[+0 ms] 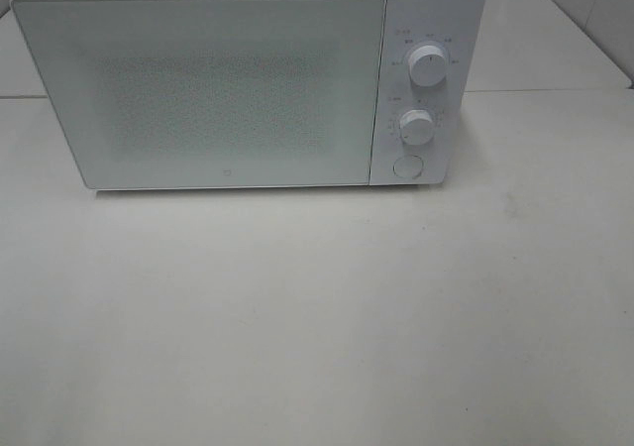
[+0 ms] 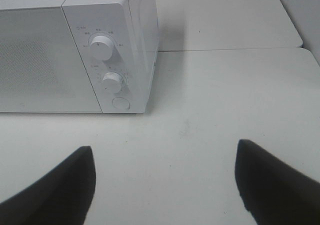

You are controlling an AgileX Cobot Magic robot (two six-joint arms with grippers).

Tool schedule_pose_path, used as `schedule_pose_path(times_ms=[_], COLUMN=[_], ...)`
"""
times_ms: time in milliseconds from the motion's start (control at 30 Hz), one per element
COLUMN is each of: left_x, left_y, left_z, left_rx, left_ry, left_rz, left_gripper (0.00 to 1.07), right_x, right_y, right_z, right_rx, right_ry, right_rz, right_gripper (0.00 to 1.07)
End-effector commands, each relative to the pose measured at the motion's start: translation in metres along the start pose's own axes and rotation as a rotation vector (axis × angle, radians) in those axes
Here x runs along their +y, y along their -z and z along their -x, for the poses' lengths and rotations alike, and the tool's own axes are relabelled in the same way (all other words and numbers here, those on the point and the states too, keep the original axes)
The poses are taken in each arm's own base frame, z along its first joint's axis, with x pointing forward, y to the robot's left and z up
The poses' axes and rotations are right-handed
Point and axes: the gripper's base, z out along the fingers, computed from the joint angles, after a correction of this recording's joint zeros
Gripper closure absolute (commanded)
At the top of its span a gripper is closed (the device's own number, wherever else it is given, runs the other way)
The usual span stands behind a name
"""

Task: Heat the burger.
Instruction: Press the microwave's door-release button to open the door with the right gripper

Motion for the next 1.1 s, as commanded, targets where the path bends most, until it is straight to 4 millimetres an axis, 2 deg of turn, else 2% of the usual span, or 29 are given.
schedule_pose_path(times_ms=[33,67,133,167,233,267,433,700,833,967,1100], left_x=[-0.001,-0.001,-0.001,-0.001,-0.001,-0.001,-0.001,-0.001,-0.001,-0.001,-0.001], left_y=[0.002,0.002,0.002,0.002,0.002,0.002,0.002,0.002,0.002,0.002,0.002], left_z=[-0.001,-0.001,-0.001,-0.001,-0.001,-0.001,-0.001,-0.001,-0.001,-0.001,-0.001], left_rx=[-0.030,-0.030,-0.030,-0.030,-0.030,-0.030,-0.030,-0.030,-0.030,-0.030,-0.030], left_ry=[-0.001,-0.001,-0.001,-0.001,-0.001,-0.001,-0.001,-0.001,-0.001,-0.001,-0.001], left_rz=[0.002,0.002,0.002,0.002,0.002,0.002,0.002,0.002,0.002,0.002,0.002], left_gripper=[0.07,0.07,0.07,0.07,0.07,0.07,0.07,0.07,0.07,0.07,0.07], right_x=[0.000,0.000,0.000,0.000,0.000,0.000,0.001,0.001,0.001,0.000,-0.005], right_y=[-0.023,-0.023,-0.043,-0.043,-0.062,-0.062,-0.095,-0.127,-0.145,-0.154,-0.168], right_z=[0.011,0.011,0.011,0.011,0.009,0.009,0.012,0.012,0.006,0.000,-0.017], right_rx=[-0.015,-0.015,-0.006,-0.006,0.005,0.005,-0.040,-0.059,-0.141,-0.219,-0.252], right_ry=[-0.006,-0.006,-0.005,-0.005,-0.006,-0.006,-0.035,-0.033,-0.021,-0.039,-0.027], right_rz=[-0.007,-0.007,-0.007,-0.007,-0.006,-0.006,0.001,0.004,0.013,0.015,-0.026], right_gripper=[0.32,0.32,0.32,0.32,0.32,0.32,0.32,0.32,0.32,0.32,0.32])
